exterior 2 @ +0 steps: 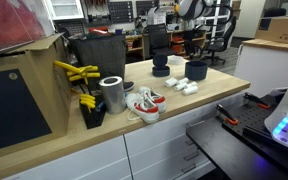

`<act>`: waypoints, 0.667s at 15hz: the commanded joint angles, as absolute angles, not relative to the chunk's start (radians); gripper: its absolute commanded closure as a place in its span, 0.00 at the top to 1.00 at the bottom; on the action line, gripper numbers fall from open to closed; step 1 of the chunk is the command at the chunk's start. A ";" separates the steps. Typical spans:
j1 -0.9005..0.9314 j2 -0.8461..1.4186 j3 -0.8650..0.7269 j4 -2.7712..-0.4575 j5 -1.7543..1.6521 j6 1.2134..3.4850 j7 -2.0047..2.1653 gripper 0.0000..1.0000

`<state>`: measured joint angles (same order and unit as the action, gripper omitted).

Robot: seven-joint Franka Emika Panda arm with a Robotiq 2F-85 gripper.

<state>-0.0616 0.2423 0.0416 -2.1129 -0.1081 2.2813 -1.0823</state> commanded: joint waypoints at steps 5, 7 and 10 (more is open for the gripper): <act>-0.075 0.261 0.007 -2.039 -0.012 2.238 -0.779 1.00; -0.082 0.286 0.000 -2.010 0.008 2.247 -0.696 1.00; -0.099 0.356 -0.010 -1.922 0.029 2.246 -0.573 1.00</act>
